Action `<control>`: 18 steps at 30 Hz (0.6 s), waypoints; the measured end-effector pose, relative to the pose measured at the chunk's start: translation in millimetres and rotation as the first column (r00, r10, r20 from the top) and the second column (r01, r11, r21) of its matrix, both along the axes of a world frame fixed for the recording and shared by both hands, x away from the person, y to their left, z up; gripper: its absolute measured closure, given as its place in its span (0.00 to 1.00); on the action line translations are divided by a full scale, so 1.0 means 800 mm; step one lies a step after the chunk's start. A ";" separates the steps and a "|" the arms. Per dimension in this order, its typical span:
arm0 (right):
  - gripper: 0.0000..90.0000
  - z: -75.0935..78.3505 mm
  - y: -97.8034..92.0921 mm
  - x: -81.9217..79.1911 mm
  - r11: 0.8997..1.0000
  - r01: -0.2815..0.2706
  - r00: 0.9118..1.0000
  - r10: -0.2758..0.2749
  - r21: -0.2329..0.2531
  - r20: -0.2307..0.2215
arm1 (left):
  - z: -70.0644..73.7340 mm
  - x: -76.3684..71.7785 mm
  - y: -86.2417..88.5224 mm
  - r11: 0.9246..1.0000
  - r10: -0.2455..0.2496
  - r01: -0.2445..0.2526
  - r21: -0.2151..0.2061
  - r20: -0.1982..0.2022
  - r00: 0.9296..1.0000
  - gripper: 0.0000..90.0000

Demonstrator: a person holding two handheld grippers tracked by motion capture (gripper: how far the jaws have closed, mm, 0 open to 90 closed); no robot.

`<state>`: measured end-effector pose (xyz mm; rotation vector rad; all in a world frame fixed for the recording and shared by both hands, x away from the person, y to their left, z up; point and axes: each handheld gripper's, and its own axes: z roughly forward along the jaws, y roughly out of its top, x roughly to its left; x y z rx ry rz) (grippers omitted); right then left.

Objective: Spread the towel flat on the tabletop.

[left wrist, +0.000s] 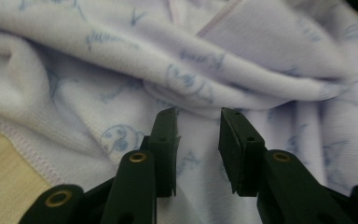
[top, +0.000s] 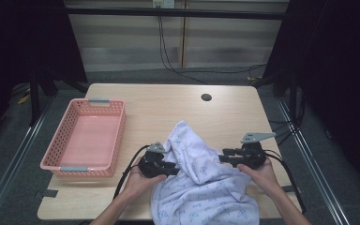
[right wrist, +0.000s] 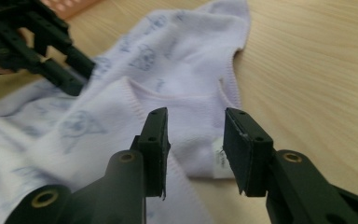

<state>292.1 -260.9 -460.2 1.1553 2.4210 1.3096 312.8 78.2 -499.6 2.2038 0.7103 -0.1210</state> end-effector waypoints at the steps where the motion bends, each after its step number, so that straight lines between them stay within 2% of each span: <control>1: 0.67 -0.003 0.004 0.005 1.000 0.008 1.000 -0.008 -0.021 0.006 | -0.003 -0.003 0.001 1.000 -0.014 0.015 -0.020 0.002 1.000 0.77; 3: 0.66 -0.010 0.008 0.017 0.999 0.014 1.000 -0.014 -0.030 -0.007 | -0.002 -0.009 0.003 0.999 -0.040 0.040 -0.023 -0.021 0.999 0.78; 6: 0.66 -0.016 0.016 0.031 1.000 0.012 1.000 -0.013 -0.022 -0.016 | 0.000 -0.027 0.005 0.997 -0.072 0.072 -0.005 -0.016 0.997 0.78; 8: 0.66 -0.018 0.023 0.038 1.000 0.008 1.000 -0.009 -0.015 -0.023 | 0.000 -0.037 0.005 0.995 -0.095 0.095 -0.014 -0.037 0.995 0.79; 10: 0.65 -0.021 0.033 0.043 1.000 -0.002 1.000 0.001 -0.022 -0.030 | 0.001 -0.049 0.004 0.994 -0.109 0.109 -0.001 -0.027 0.994 0.79; 12: 0.65 -0.027 0.045 0.047 0.999 -0.030 0.999 0.029 -0.027 -0.039 | 0.000 -0.056 0.005 0.992 -0.121 0.120 -0.025 -0.047 0.992 0.79; 13: 0.65 -0.030 0.051 0.049 0.999 -0.038 0.999 0.037 -0.038 -0.038 | 0.001 -0.058 0.005 0.992 -0.122 0.122 -0.013 -0.046 0.991 0.79; 14: 0.65 -0.034 0.056 0.051 0.998 -0.045 0.998 0.044 -0.035 -0.048 | 0.000 -0.059 0.006 0.990 -0.137 0.135 -0.033 -0.059 0.989 0.79; 15: 0.67 -0.038 0.062 0.053 0.998 -0.052 0.998 0.049 -0.048 -0.048 | 0.001 -0.059 0.007 0.989 -0.145 0.144 -0.022 -0.062 0.987 0.79; 16: 0.78 -0.040 0.067 0.054 0.997 -0.051 0.998 0.048 -0.062 -0.049 | 0.001 -0.062 0.008 0.989 -0.145 0.144 -0.020 -0.063 0.987 0.79; 17: 0.78 -0.040 0.067 0.054 0.997 -0.051 0.998 0.048 -0.062 -0.049 | 0.001 -0.062 0.008 0.989 -0.145 0.144 -0.020 -0.063 0.987 0.79; 18: 0.98 -0.042 0.070 0.055 0.996 -0.066 0.997 0.064 -0.055 -0.045 | 0.001 -0.063 0.009 0.990 -0.143 0.142 -0.016 -0.062 0.988 0.79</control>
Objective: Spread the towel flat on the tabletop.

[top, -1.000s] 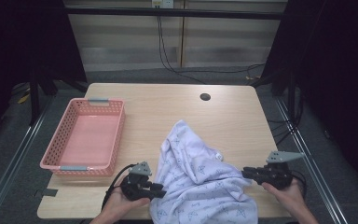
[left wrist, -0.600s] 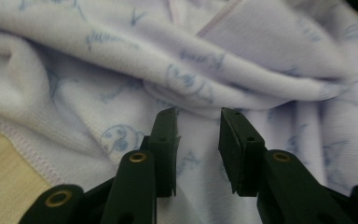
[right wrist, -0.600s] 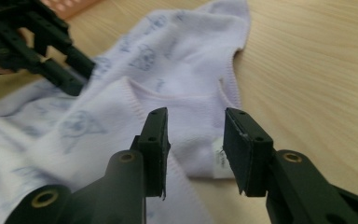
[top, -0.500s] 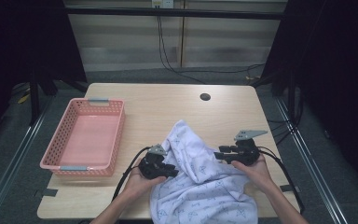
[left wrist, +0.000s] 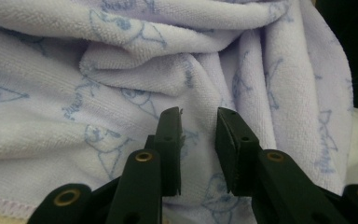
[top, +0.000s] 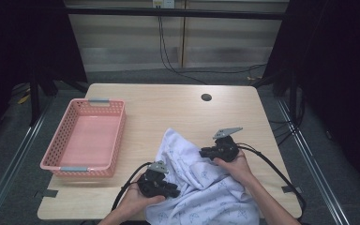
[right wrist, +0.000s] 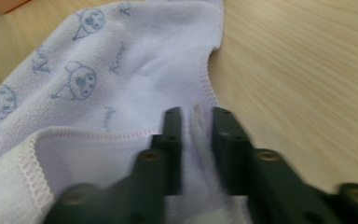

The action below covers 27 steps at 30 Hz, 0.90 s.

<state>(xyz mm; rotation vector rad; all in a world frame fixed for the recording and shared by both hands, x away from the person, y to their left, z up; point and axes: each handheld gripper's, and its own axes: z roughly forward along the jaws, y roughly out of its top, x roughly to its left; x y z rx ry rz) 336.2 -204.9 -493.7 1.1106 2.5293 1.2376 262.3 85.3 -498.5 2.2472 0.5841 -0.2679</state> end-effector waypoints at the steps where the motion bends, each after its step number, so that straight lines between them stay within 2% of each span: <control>1: 0.99 0.002 -0.001 -0.001 1.000 0.011 1.000 -0.011 0.013 0.006 | 0.000 -0.001 0.001 1.000 -0.001 0.001 -0.008 -0.007 1.000 0.79; 2: 0.99 0.005 -0.003 -0.002 1.000 0.014 1.000 -0.014 0.027 0.015 | -0.001 -0.001 0.004 1.000 -0.006 0.006 -0.013 -0.008 1.000 0.79; 3: 0.99 0.010 -0.007 -0.003 0.999 0.017 0.999 -0.018 0.038 0.031 | 0.000 -0.004 0.006 1.000 0.012 -0.012 0.000 0.001 1.000 0.79; 4: 0.99 0.017 -0.014 -0.004 0.998 0.028 0.999 -0.031 0.062 0.042 | 0.000 -0.005 0.007 1.000 0.007 -0.007 0.003 0.004 1.000 0.79; 7: 0.99 0.040 -0.042 -0.008 0.989 0.074 0.993 -0.085 0.124 0.082 | -0.001 -0.009 0.008 1.000 0.002 -0.002 -0.014 0.004 1.000 0.79; 8: 0.99 0.046 -0.053 -0.009 0.985 0.092 0.990 -0.107 0.147 0.093 | 0.001 -0.011 0.008 1.000 0.006 -0.006 0.007 0.010 1.000 0.79; 9: 0.99 0.050 -0.061 -0.011 0.982 0.102 0.988 -0.119 0.161 0.099 | 0.001 -0.013 0.008 1.000 -0.004 0.004 -0.002 0.004 1.000 0.79; 10: 0.99 0.055 -0.074 -0.014 0.976 0.122 0.984 -0.142 0.179 0.104 | 0.002 -0.015 0.008 1.000 -0.008 0.008 0.014 0.012 1.000 0.79; 12: 0.99 0.057 -0.093 -0.022 0.971 0.153 0.979 -0.174 0.186 0.104 | 0.003 -0.022 0.009 1.000 -0.004 0.003 0.024 0.012 1.000 0.79; 13: 0.99 0.057 -0.100 -0.025 0.971 0.161 0.978 -0.181 0.179 0.104 | 0.003 -0.025 0.010 1.000 -0.021 0.021 0.015 0.004 1.000 0.79; 14: 0.99 0.054 -0.111 -0.032 0.970 0.173 0.977 -0.191 0.170 0.097 | 0.003 -0.028 0.010 1.000 -0.023 0.023 0.009 0.001 1.000 0.79; 16: 0.99 0.045 -0.127 -0.040 0.970 0.196 0.975 -0.209 0.146 0.078 | 0.005 -0.030 0.012 0.999 -0.028 0.028 0.036 0.006 1.000 0.79; 17: 0.99 0.042 -0.132 -0.043 0.970 0.204 0.974 -0.215 0.136 0.072 | 0.006 -0.028 0.012 0.999 -0.037 0.037 0.026 0.000 0.999 0.78; 18: 0.99 0.036 -0.138 -0.047 0.971 0.211 0.974 -0.219 0.117 0.065 | 0.006 -0.026 0.012 1.000 -0.023 0.023 0.021 0.007 1.000 0.75; 19: 0.99 0.032 -0.142 -0.048 0.972 0.211 0.974 -0.218 0.106 0.060 | 0.012 -0.017 0.014 1.000 0.005 -0.005 0.021 0.036 0.999 0.73; 20: 0.99 0.027 -0.145 -0.049 0.973 0.213 0.975 -0.218 0.092 0.044 | 0.013 -0.011 0.015 1.000 0.018 -0.018 -0.016 0.028 0.999 0.73; 21: 0.99 0.025 -0.146 -0.050 0.973 0.216 0.975 -0.220 0.087 0.037 | 0.019 -0.001 0.016 0.999 0.043 -0.042 -0.033 0.035 0.998 0.72; 22: 0.99 0.023 -0.146 -0.049 0.974 0.211 0.976 -0.215 0.087 0.042 | 0.022 0.007 0.017 0.996 0.070 -0.068 -0.053 0.049 0.996 0.71; 24: 0.99 0.023 -0.142 -0.047 0.974 0.206 0.977 -0.211 0.092 0.040 | 0.031 0.035 0.018 0.993 0.109 -0.103 -0.062 0.101 0.989 0.71; 25: 0.99 0.023 -0.140 -0.046 0.974 0.204 0.977 -0.209 0.094 0.038 | 0.032 0.050 0.019 0.988 0.142 -0.135 -0.070 0.105 0.984 0.71; 27: 0.99 0.024 -0.137 -0.045 0.975 0.197 0.978 -0.202 0.102 0.043 | 0.029 0.076 0.020 0.979 0.184 -0.176 -0.105 0.077 0.980 0.70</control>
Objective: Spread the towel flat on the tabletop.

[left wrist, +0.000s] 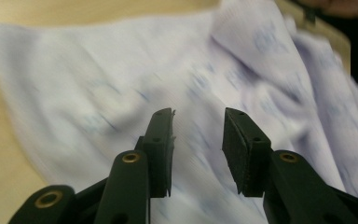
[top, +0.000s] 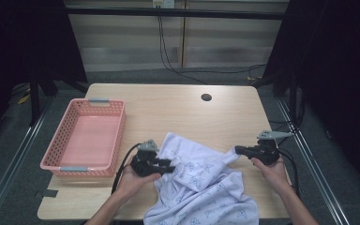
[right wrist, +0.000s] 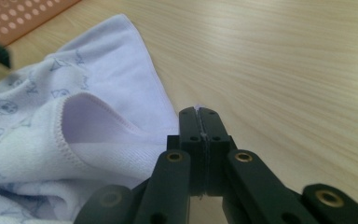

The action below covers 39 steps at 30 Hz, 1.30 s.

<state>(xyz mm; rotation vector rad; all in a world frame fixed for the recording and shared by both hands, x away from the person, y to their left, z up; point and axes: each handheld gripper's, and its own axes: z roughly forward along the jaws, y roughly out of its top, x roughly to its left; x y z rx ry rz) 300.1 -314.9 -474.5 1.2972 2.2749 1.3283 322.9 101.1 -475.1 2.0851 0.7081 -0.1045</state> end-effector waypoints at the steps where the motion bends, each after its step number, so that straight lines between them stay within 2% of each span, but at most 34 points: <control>1: 0.99 0.001 0.001 0.000 1.000 -0.005 1.000 0.005 0.007 0.001 | -0.001 0.012 0.000 0.999 0.032 -0.032 0.015 0.021 0.999 0.70; 2: 0.99 0.001 0.002 -0.002 1.000 -0.012 1.000 0.012 0.004 0.005 | -0.003 0.028 0.001 0.998 0.064 -0.064 -0.002 0.023 0.998 0.69; 3: 0.99 0.002 0.002 -0.004 1.000 -0.017 1.000 0.017 0.007 0.010 | -0.003 0.028 0.001 0.998 0.064 -0.064 -0.002 0.023 0.998 0.68; 4: 0.99 0.002 0.002 -0.005 1.000 -0.023 1.000 0.023 0.012 0.010 | -0.007 0.046 0.003 0.994 0.109 -0.109 0.003 0.023 0.994 0.67; 5: 0.99 0.002 0.001 -0.006 1.000 -0.028 0.999 0.028 0.013 0.016 | -0.009 0.055 0.003 0.991 0.131 -0.132 0.009 0.020 0.991 0.67; 7: 0.99 0.001 0.000 -0.008 0.999 -0.030 0.999 0.029 0.021 0.014 | -0.016 0.069 0.006 0.984 0.178 -0.178 -0.018 0.009 0.984 0.67; 9: 0.99 0.002 -0.001 -0.009 0.999 -0.031 0.999 0.031 0.024 0.017 | -0.020 0.077 0.008 0.978 0.211 -0.211 0.002 0.007 0.978 0.68; 10: 0.99 0.003 -0.001 -0.010 0.999 -0.032 0.999 0.032 0.025 0.017 | -0.023 0.081 0.009 0.975 0.224 -0.224 -0.005 -0.020 0.974 0.67; 11: 0.99 0.003 -0.001 -0.010 0.999 -0.036 0.999 0.035 0.023 0.021 | -0.025 0.083 0.009 0.971 0.241 -0.241 0.009 -0.020 0.970 0.67; 13: 0.99 0.003 -0.002 -0.009 0.999 -0.035 0.999 0.034 0.028 0.019 | -0.033 0.087 0.009 0.974 0.223 -0.222 0.039 -0.029 0.974 0.65; 14: 0.99 0.003 -0.002 -0.009 0.999 -0.035 0.999 0.034 0.028 0.019 | -0.033 0.087 0.009 0.974 0.223 -0.222 0.039 -0.029 0.974 0.65; 15: 0.99 0.002 -0.002 -0.007 0.999 -0.036 0.999 0.035 0.026 0.017 | -0.036 0.087 0.010 0.971 0.237 -0.235 0.050 -0.025 0.971 0.64; 16: 0.99 0.002 -0.002 -0.007 0.999 -0.036 0.999 0.036 0.025 0.019 | -0.039 0.089 0.011 0.969 0.243 -0.241 0.043 -0.033 0.970 0.64; 17: 0.99 0.002 -0.002 -0.007 0.999 -0.036 0.999 0.036 0.025 0.018 | -0.040 0.089 0.010 0.967 0.249 -0.247 0.058 -0.022 0.968 0.64; 20: 0.99 0.002 -0.001 -0.006 0.999 -0.033 0.999 0.033 0.029 0.015 | -0.040 0.088 0.006 0.972 0.224 -0.223 0.073 -0.001 0.975 0.67; 22: 0.99 0.002 -0.001 -0.005 0.999 -0.034 0.999 0.034 0.027 0.018 | -0.039 0.087 0.000 0.976 0.197 -0.197 0.096 0.009 0.980 0.76; 23: 0.99 0.002 -0.001 -0.005 0.999 -0.033 0.999 0.033 0.027 0.017 | -0.039 0.086 -0.004 0.977 0.185 -0.185 0.102 0.016 0.983 0.86; 24: 0.99 0.002 -0.001 -0.004 0.999 -0.031 0.999 0.031 0.029 0.016 | -0.040 0.085 -0.006 0.977 0.191 -0.191 0.096 0.014 0.982 0.95; 26: 0.99 0.004 -0.002 -0.005 0.999 -0.029 0.999 0.028 0.037 0.021 | -0.040 0.083 -0.007 0.983 0.172 -0.171 0.070 -0.009 0.985 0.97; 27: 0.99 0.007 -0.004 -0.006 0.999 -0.025 0.999 0.024 0.044 0.029 | -0.036 0.080 -0.005 0.983 0.171 -0.171 0.060 -0.001 0.985 0.97; 29: 0.99 0.013 -0.008 -0.008 0.998 -0.021 0.999 0.018 0.062 0.048 | -0.023 0.076 -0.002 0.986 0.166 -0.166 0.011 -0.002 0.986 0.97; 30: 0.99 0.017 -0.010 -0.011 0.997 -0.016 0.998 0.012 0.078 0.055 | -0.012 0.071 0.000 0.986 0.166 -0.166 -0.008 0.017 0.986 0.97; 31: 0.99 0.021 -0.012 -0.013 0.996 -0.017 0.998 0.011 0.084 0.068 | 0.012 0.064 0.005 0.987 0.162 -0.160 -0.032 0.060 0.985 0.97; 32: 0.99 0.021 -0.012 -0.013 0.996 -0.017 0.998 0.011 0.084 0.068 | 0.012 0.064 0.005 0.987 0.162 -0.160 -0.032 0.060 0.985 0.97; 34: 0.99 0.036 -0.017 -0.017 0.993 -0.012 0.995 0.001 0.114 0.104 | 0.032 0.059 0.009 0.986 0.161 -0.157 -0.048 0.091 0.983 0.97; 36: 0.99 0.050 -0.017 -0.017 0.991 -0.008 0.990 -0.011 0.133 0.139 | 0.059 0.054 0.016 0.984 0.167 -0.157 -0.087 0.124 0.978 0.97; 38: 0.99 0.064 -0.018 -0.016 0.989 -0.007 0.985 -0.019 0.148 0.171 | 0.089 0.050 0.025 0.981 0.175 -0.156 -0.117 0.173 0.969 0.97; 39: 0.99 0.075 -0.019 -0.015 0.988 -0.006 0.981 -0.024 0.156 0.195 | 0.098 0.049 0.028 0.979 0.181 -0.159 -0.126 0.191 0.965 0.97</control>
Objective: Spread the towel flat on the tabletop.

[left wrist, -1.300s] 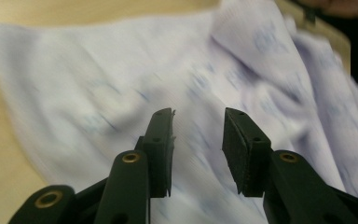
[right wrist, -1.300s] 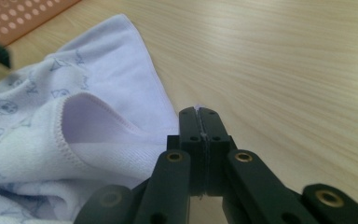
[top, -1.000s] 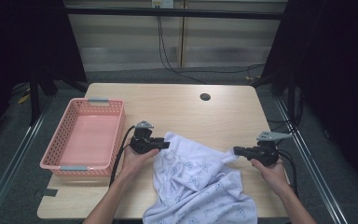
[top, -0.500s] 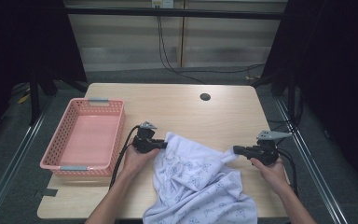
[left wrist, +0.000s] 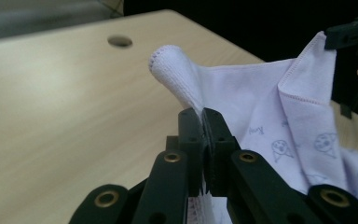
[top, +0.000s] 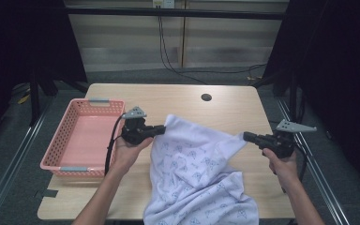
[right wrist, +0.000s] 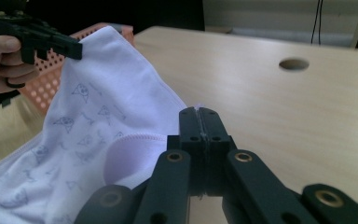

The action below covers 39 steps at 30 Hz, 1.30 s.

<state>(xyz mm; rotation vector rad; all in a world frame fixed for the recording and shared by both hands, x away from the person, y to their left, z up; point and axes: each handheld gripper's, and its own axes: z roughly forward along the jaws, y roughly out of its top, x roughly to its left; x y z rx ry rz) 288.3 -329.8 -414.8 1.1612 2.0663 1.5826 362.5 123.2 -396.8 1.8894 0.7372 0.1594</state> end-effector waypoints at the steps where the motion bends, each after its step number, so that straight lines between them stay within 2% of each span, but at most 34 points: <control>1: 0.99 0.007 0.000 0.001 1.000 0.003 1.000 -0.003 0.004 0.013 | 0.014 0.000 0.006 1.000 0.008 -0.007 -0.021 0.017 1.000 0.97; 5: 0.99 0.047 -0.002 0.008 0.999 0.014 0.996 -0.016 0.033 0.083 | 0.046 0.003 0.026 0.998 0.047 -0.043 -0.052 0.066 0.997 0.98; 7: 0.99 0.069 -0.004 0.013 0.999 0.019 0.992 -0.025 0.051 0.122 | 0.056 0.004 0.034 0.996 0.056 -0.051 -0.072 0.074 0.996 0.98; 9: 0.99 0.085 -0.006 0.017 0.998 0.017 0.988 -0.025 0.057 0.153 | 0.066 0.004 0.041 0.995 0.072 -0.065 -0.076 0.095 0.993 0.98; 11: 0.99 0.103 -0.007 0.024 0.996 0.019 0.984 -0.034 0.083 0.175 | 0.075 0.006 0.046 0.994 0.079 -0.071 -0.080 0.105 0.991 0.98; 14: 0.99 0.128 -0.004 0.039 0.996 0.015 0.976 -0.033 0.083 0.215 | 0.089 0.012 0.048 0.993 0.097 -0.088 -0.078 0.127 0.987 0.98; 17: 0.99 0.143 0.001 0.054 0.996 0.018 0.972 -0.038 0.087 0.231 | 0.100 0.028 0.050 0.990 0.127 -0.116 -0.083 0.135 0.983 0.98; 20: 0.99 0.153 0.006 0.085 0.996 0.030 0.973 -0.048 0.084 0.227 | 0.105 0.053 0.050 0.985 0.164 -0.156 -0.073 0.132 0.978 0.98; 22: 0.99 0.153 0.008 0.112 0.997 0.052 0.977 -0.064 0.061 0.203 | 0.102 0.075 0.048 0.982 0.186 -0.179 -0.064 0.112 0.976 0.97; 23: 0.99 0.151 0.009 0.123 0.996 0.063 0.979 -0.073 0.058 0.191 | 0.092 0.094 0.044 0.979 0.200 -0.196 -0.055 0.089 0.976 0.97; 24: 0.99 0.151 0.009 0.123 0.996 0.063 0.979 -0.073 0.058 0.191 | 0.092 0.094 0.044 0.979 0.200 -0.196 -0.055 0.089 0.976 0.92; 25: 0.97 0.137 0.012 0.164 0.994 0.111 0.984 -0.110 -0.001 0.141 | 0.085 0.103 0.041 0.977 0.214 -0.212 -0.040 0.078 0.974 0.83; 26: 0.97 0.137 0.012 0.164 0.994 0.111 0.984 -0.110 -0.001 0.141 | 0.077 0.111 0.037 0.973 0.231 -0.230 -0.018 0.062 0.971 0.83; 27: 0.75 0.123 0.013 0.183 0.983 0.178 0.979 -0.173 -0.036 0.111 | 0.060 0.122 0.032 0.969 0.246 -0.246 0.007 0.010 0.969 0.64; 28: 0.75 0.123 0.013 0.183 0.983 0.178 0.979 -0.173 -0.036 0.111 | 0.060 0.122 0.032 0.969 0.246 -0.246 0.007 0.010 0.969 0.62; 29: 0.73 0.108 0.010 0.192 0.976 0.213 0.975 -0.210 -0.037 0.077 | 0.048 0.122 0.026 0.975 0.222 -0.222 0.033 0.008 0.975 0.63; 30: 0.73 0.108 0.010 0.192 0.976 0.213 0.975 -0.210 -0.037 0.077 | 0.048 0.122 0.026 0.975 0.222 -0.222 0.033 0.008 0.975 0.62; 31: 0.69 0.094 0.007 0.191 0.978 0.206 0.977 -0.203 -0.045 0.063 | 0.038 0.118 0.022 0.983 0.183 -0.183 0.018 -0.003 0.983 0.63; 34: 0.68 0.084 0.008 0.180 0.983 0.175 0.984 -0.171 -0.062 0.058 | 0.032 0.110 0.018 0.987 0.160 -0.159 0.012 -0.008 0.987 0.64; 35: 0.67 0.080 0.010 0.172 0.984 0.161 0.986 -0.157 -0.073 0.057 | 0.028 0.104 0.015 0.992 0.130 -0.130 0.003 -0.022 0.991 0.64; 37: 0.66 0.068 0.014 0.140 0.991 0.112 0.993 -0.109 -0.069 0.048 | 0.025 0.090 0.010 0.994 0.112 -0.112 0.005 -0.013 0.994 0.67; 38: 0.66 0.068 0.014 0.140 0.991 0.112 0.993 -0.109 -0.069 0.048 | 0.024 0.082 0.009 0.996 0.085 -0.085 -0.005 -0.018 0.996 0.67; 39: 0.66 0.057 0.017 0.114 0.994 0.080 0.996 -0.077 -0.072 0.039 | 0.022 0.073 0.008 0.998 0.068 -0.068 -0.004 -0.015 0.998 0.69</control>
